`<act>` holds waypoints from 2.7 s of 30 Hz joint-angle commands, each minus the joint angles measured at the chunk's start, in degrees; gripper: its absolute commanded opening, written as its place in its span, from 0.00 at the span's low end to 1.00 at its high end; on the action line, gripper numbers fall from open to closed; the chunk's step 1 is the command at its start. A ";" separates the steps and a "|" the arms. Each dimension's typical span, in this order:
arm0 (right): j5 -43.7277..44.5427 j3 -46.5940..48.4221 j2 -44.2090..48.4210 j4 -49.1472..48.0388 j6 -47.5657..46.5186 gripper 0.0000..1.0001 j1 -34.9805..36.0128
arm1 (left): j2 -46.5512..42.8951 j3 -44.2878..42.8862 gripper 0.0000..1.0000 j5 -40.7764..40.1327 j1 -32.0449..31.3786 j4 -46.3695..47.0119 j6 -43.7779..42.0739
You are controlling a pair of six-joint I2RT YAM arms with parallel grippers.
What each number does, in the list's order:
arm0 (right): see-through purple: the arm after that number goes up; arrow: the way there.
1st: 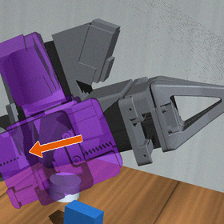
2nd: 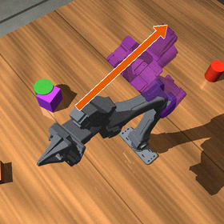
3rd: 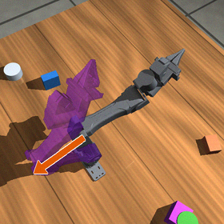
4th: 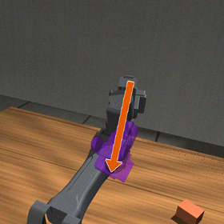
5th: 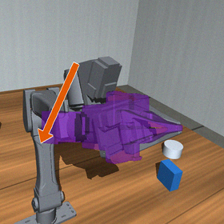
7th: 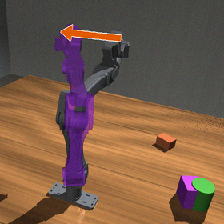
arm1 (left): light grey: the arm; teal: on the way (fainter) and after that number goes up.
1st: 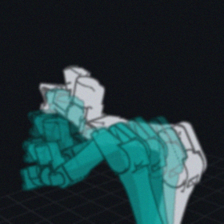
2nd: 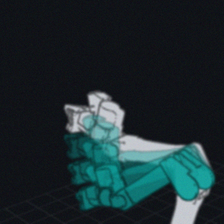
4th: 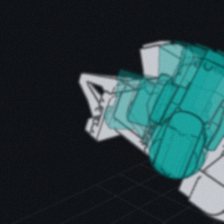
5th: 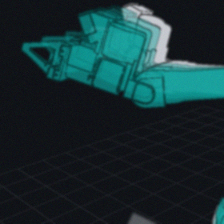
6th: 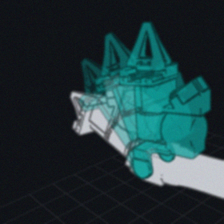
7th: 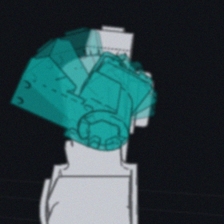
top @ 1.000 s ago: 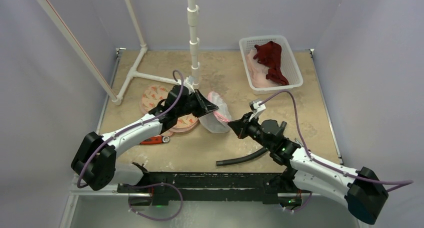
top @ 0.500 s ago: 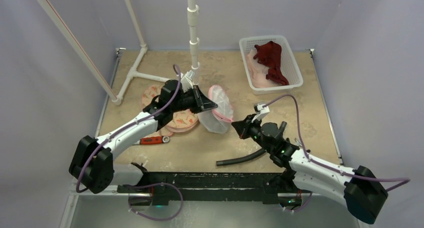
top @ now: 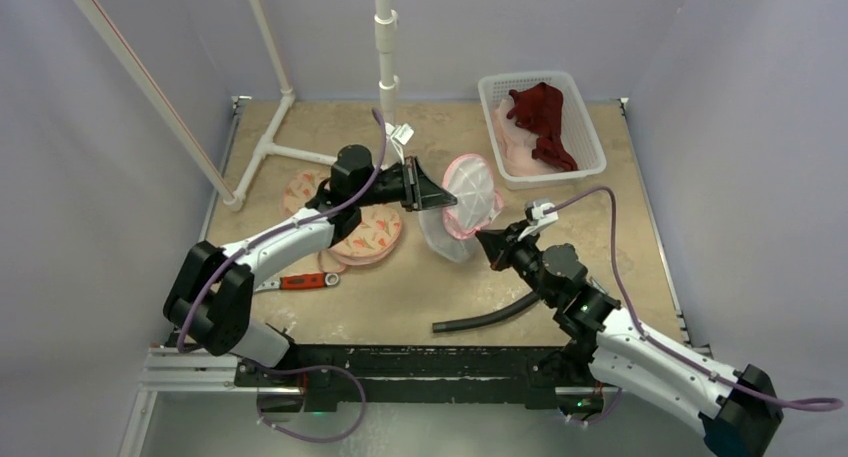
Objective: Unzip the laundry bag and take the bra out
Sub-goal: Unzip the laundry bag at the center of the board.
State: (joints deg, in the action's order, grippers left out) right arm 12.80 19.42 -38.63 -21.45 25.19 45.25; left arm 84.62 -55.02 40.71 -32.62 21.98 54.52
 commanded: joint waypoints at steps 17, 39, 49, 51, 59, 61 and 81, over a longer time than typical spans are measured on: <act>-3.57 -5.23 -4.52 -6.42 0.58 0.00 0.01 | -13.54 17.93 0.75 -22.52 1.35 -9.11 -1.44; -4.13 -4.74 -5.37 -6.26 -0.21 0.00 0.05 | -12.60 12.33 0.79 -48.54 -18.56 -15.94 26.36; -4.74 -4.83 -4.89 -6.10 -0.19 0.00 0.08 | -3.82 5.43 0.76 -49.00 -18.42 -17.10 24.36; -4.87 -4.83 -4.66 -6.01 -0.28 0.00 0.08 | -2.82 5.31 0.74 -49.05 -18.22 -17.23 24.32; -5.67 -5.05 -4.52 -6.23 -0.32 0.00 0.09 | -1.10 5.89 0.48 -48.93 -15.76 -16.45 23.51; -5.88 -4.96 -4.51 -6.23 -0.33 0.00 0.16 | -0.94 5.85 0.37 -48.66 -15.45 -16.29 23.12; -2.27 -4.39 -3.66 -2.10 1.52 0.00 0.18 | -6.79 9.13 0.00 -49.80 -11.88 -17.67 21.50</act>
State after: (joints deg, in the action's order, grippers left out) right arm 7.92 14.04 -42.74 -24.67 25.98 45.32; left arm 81.41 -47.11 -7.05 -46.48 4.86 78.19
